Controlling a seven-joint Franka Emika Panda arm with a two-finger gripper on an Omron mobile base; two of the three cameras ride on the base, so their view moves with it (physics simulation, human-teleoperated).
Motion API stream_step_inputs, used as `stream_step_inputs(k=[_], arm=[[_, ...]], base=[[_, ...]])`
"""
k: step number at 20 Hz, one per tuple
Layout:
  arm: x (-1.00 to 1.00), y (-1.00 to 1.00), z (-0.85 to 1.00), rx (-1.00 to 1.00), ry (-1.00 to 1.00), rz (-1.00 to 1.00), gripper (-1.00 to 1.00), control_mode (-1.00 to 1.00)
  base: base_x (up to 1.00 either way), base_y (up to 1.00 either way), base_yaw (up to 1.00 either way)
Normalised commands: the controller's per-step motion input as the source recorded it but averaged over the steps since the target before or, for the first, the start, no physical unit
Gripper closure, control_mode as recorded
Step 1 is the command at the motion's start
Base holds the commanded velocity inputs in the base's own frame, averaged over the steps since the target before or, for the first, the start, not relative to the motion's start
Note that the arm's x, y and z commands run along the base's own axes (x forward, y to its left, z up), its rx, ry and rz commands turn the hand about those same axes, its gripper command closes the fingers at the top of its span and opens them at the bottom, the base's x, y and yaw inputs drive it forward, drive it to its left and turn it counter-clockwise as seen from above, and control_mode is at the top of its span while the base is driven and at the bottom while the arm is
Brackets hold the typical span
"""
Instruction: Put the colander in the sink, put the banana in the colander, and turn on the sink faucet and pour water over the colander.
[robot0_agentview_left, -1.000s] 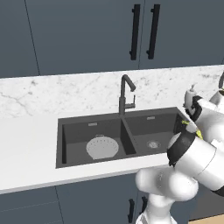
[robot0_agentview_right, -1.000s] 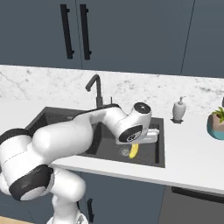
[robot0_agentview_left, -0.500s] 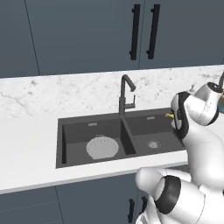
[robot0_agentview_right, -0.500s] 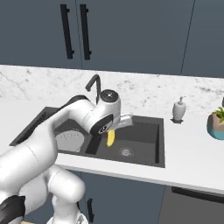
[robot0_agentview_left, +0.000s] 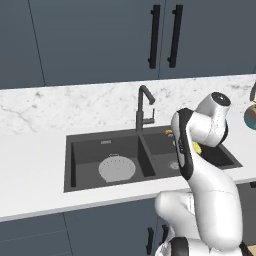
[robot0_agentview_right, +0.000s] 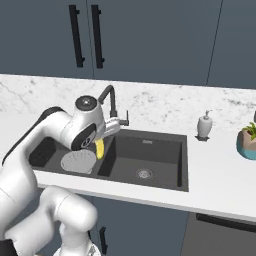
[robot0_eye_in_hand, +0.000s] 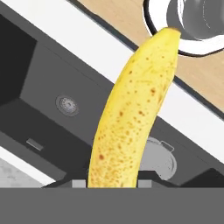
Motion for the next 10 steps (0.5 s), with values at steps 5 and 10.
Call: stream_step_inputs(k=[5,10], arm=[[0.17,1.00,0.06,-0.06,0.02,0.02,1.00,-1.00],[0.38,1.00,0.00,-0.07,0.02,-0.03,1.00,-1.00]], base=[[0.00,0.00,0.00],[0.00,0.00,0.00]])
